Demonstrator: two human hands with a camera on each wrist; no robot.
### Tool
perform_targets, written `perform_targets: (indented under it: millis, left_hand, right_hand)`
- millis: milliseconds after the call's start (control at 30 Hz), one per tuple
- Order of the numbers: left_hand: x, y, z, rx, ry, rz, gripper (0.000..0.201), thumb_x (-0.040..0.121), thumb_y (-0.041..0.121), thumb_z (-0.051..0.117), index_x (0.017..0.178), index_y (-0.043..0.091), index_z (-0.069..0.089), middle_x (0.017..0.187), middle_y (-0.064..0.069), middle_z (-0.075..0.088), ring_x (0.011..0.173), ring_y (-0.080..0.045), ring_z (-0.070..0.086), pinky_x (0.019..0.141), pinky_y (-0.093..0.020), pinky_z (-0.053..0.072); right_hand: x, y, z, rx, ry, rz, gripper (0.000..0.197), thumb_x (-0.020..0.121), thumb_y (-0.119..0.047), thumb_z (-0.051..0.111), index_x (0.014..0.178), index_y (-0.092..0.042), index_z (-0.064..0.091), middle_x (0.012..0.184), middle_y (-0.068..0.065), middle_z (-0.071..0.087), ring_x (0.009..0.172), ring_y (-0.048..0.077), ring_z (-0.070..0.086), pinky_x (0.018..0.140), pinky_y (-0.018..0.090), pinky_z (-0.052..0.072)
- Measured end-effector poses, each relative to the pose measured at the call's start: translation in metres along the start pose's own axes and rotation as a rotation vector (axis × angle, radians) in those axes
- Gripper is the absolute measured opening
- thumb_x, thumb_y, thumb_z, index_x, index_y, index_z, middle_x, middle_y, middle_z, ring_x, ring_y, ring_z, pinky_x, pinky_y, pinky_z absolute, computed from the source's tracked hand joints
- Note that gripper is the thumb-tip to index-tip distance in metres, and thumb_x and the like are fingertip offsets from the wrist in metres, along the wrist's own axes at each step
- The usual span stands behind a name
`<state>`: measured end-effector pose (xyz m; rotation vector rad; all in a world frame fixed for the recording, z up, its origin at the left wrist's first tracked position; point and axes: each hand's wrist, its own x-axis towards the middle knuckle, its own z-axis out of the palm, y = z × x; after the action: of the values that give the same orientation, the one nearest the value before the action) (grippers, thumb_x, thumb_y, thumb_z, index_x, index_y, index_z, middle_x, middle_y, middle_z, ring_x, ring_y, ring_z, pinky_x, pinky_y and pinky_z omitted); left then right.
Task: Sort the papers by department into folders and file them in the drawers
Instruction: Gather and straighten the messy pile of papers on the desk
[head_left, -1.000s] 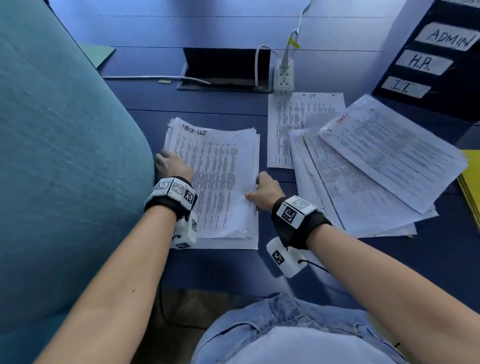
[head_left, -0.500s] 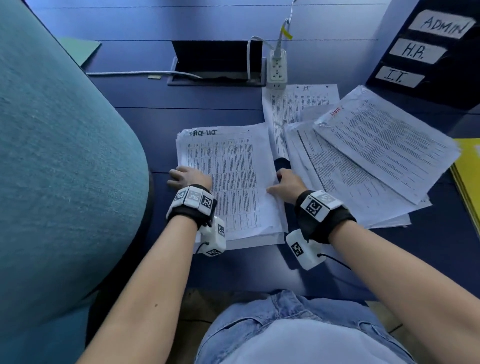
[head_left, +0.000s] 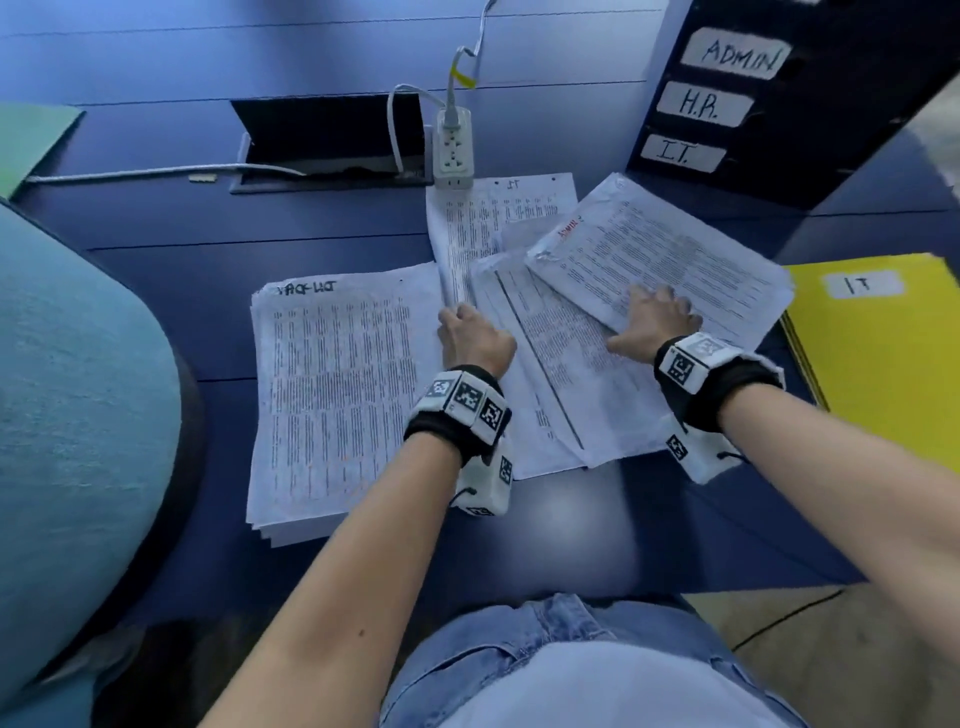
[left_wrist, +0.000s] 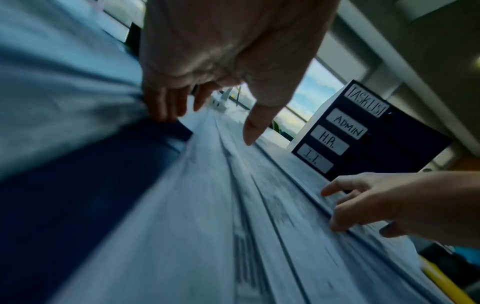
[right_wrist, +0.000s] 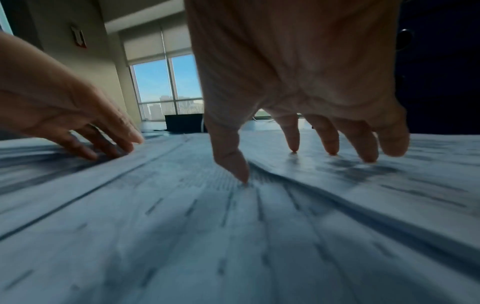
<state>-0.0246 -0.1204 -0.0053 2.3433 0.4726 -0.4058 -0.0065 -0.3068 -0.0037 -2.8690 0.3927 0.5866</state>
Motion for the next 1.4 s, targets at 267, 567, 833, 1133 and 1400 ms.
perform_targets:
  millis: [267,567,833,1133,1400]
  left_hand:
    - [-0.009,0.035,0.042,0.001,-0.001,-0.198,0.096,0.079,0.022,0.069,0.144,0.004,0.0,0.142,-0.021,0.015,0.13,-0.036,0.021,0.104,-0.046,0.029]
    - [0.016,0.048,0.042,-0.33,0.163,-0.116,0.025,0.087,0.011,0.06,0.109,-0.001,0.058,0.106,-0.016,0.064,0.1,-0.031,0.062,0.085,-0.035,0.052]
    - [0.025,0.053,0.04,-0.395,0.165,-0.156,0.022,0.088,0.006,0.052,0.106,0.004,0.066,0.099,-0.014,0.067,0.094,-0.029,0.061,0.081,-0.03,0.049]
    - [0.024,0.051,0.047,-0.461,0.207,-0.249,0.017,0.092,0.012,0.05,0.097,0.001,0.062,0.099,-0.015,0.062,0.094,-0.031,0.057,0.071,-0.026,0.04]
    - [0.026,0.077,0.045,-0.351,-0.024,-0.311,0.033,0.101,0.027,0.023,0.131,0.017,0.033,0.138,-0.017,0.021,0.127,-0.038,0.031,0.104,-0.046,0.031]
  right_hand:
    - [0.013,0.039,-0.006,-0.099,0.084,-0.157,0.023,0.087,-0.007,0.054,0.109,-0.001,0.049,0.114,0.026,0.056,0.108,0.04,0.054,0.085,0.041,0.045]
    - [0.02,0.02,-0.032,0.47,-0.03,-0.204,0.029,0.087,-0.003,0.047,0.113,0.003,0.058,0.117,0.02,0.06,0.11,0.032,0.055,0.086,0.025,0.042]
    - [0.0,0.005,-0.014,0.705,-0.332,-0.282,0.077,0.077,-0.071,0.03,0.1,-0.003,0.057,0.101,0.009,0.062,0.094,0.025,0.059,0.087,0.034,0.046]
    - [0.054,0.075,-0.014,0.524,0.034,0.252,0.057,0.085,-0.03,0.059,0.125,0.006,0.041,0.134,0.021,0.041,0.122,0.034,0.042,0.094,0.034,0.037]
    - [0.046,0.07,-0.01,0.73,-0.03,0.156,0.035,0.086,-0.017,0.06,0.116,0.0,0.052,0.108,0.012,0.056,0.106,0.029,0.056,0.078,0.031,0.044]
